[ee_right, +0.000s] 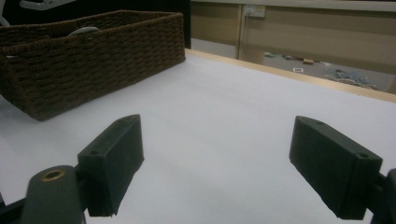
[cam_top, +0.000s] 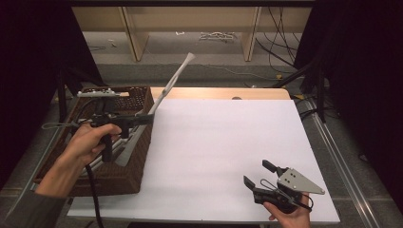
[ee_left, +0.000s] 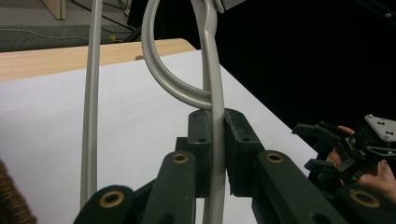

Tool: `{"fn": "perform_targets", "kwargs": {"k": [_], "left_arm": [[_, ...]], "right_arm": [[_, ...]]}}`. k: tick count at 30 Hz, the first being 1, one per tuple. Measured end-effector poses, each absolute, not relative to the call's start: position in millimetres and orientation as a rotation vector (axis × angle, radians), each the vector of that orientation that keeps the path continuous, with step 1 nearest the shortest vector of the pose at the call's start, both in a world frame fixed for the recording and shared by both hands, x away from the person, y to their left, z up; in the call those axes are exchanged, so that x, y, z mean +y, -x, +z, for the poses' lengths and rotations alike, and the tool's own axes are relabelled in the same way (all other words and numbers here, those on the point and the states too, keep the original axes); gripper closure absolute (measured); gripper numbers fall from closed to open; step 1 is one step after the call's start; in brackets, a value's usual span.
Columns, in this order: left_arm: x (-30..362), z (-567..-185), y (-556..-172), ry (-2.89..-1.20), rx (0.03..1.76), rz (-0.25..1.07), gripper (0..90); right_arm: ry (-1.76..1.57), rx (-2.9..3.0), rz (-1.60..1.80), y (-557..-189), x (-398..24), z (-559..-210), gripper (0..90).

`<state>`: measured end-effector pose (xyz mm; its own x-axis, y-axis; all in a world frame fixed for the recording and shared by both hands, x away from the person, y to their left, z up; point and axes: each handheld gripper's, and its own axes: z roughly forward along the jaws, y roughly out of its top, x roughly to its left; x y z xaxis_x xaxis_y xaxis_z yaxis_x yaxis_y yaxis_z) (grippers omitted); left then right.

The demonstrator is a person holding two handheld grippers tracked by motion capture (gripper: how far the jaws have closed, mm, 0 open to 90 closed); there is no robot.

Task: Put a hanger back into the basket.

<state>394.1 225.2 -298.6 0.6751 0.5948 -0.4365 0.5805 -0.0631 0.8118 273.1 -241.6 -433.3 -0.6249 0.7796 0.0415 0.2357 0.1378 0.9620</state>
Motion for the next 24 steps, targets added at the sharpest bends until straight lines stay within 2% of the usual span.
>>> {"fn": "perform_targets", "kwargs": {"k": [11, 24], "left_arm": [[266, -302, -397, -1.728, 0.985, 0.083, 81.7], [304, -322, -401, -1.726, 1.022, 0.090, 81.8]], "right_arm": [[-0.982, 1.967, 1.464, -272, -243, -432, 18.6], [-0.977, 1.963, 1.480, -274, -241, -434, 18.7]]}}
